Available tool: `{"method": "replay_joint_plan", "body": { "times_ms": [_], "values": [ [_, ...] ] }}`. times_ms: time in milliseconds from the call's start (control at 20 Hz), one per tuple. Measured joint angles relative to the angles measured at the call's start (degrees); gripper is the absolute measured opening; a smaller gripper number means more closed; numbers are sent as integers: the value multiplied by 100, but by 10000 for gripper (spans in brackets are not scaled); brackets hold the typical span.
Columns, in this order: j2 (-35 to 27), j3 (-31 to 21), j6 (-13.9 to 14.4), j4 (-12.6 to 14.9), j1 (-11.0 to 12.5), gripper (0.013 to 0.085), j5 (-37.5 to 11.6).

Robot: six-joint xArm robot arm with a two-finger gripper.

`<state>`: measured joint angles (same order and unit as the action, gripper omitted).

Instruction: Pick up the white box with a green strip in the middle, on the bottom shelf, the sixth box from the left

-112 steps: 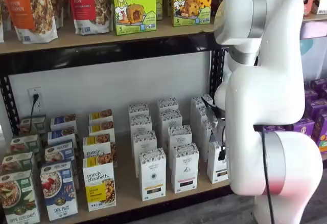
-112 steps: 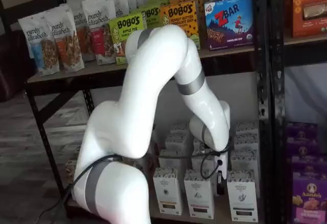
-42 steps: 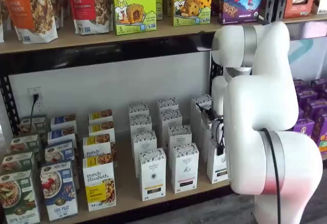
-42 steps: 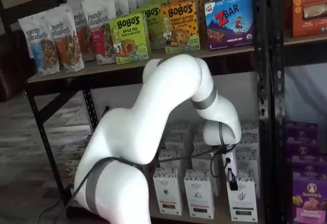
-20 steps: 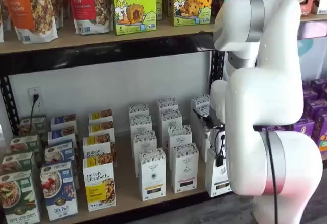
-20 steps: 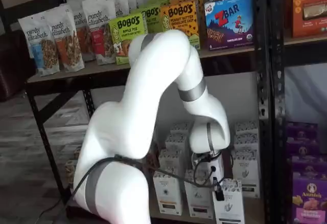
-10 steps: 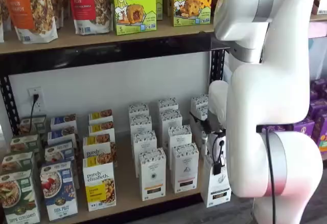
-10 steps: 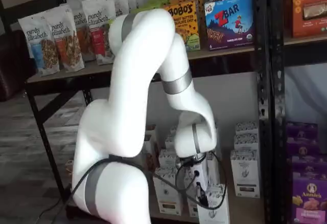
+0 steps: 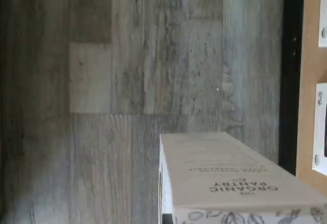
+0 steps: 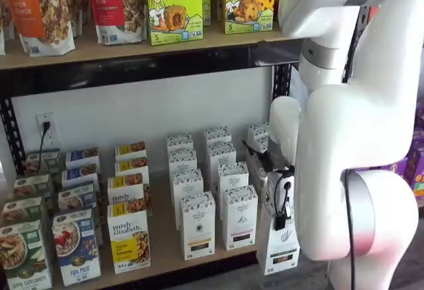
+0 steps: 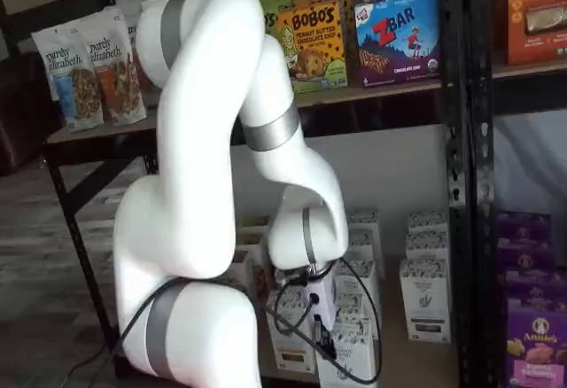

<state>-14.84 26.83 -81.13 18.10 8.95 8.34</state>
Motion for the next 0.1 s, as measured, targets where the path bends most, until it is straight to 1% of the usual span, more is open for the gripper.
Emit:
{"method": "replay_joint_plan", "body": {
  "times_ms": [100],
  "values": [
    [272,-179,-42,-124,-84,530,100]
  ]
}}
